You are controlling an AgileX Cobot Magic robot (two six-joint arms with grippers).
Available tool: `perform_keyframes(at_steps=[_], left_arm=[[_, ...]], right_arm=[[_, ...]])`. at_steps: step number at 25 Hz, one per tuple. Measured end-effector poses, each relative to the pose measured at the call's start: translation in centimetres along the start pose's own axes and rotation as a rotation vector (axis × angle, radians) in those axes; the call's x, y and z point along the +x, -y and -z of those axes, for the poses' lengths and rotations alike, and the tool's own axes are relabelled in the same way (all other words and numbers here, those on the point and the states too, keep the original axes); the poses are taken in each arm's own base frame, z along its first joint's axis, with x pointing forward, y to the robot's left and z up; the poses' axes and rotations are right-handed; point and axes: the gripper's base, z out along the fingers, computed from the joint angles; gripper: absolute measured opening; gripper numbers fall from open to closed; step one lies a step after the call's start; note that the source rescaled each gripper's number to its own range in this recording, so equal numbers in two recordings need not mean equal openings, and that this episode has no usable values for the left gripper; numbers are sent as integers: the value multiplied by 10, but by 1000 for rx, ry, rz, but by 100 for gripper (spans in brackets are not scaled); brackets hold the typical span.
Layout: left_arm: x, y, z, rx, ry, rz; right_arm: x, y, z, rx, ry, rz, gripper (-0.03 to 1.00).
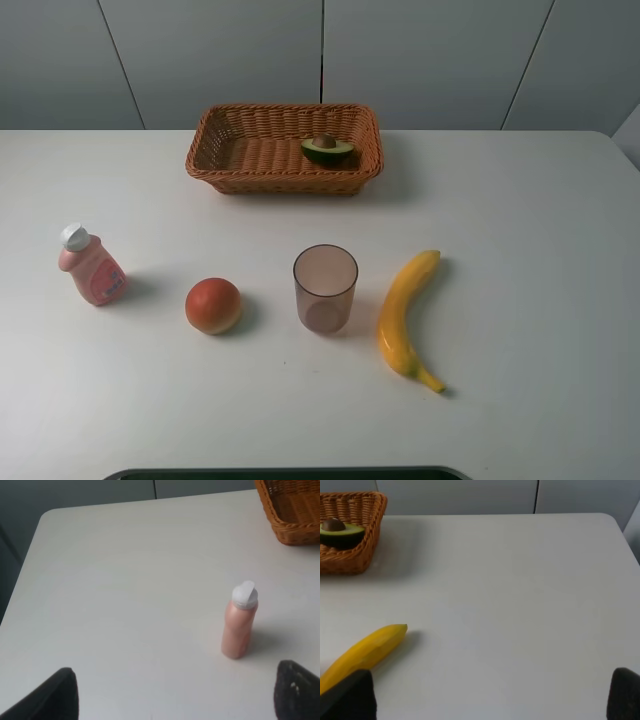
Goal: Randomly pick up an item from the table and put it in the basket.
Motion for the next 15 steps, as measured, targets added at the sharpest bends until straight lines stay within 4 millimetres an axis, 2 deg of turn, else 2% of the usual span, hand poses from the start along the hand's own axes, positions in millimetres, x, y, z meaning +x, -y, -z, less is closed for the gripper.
perform_keyframes(at_steps=[15], left_arm=[[0, 0, 0, 0, 0, 0]], right_arm=[[0, 0, 0, 0, 0, 0, 99]])
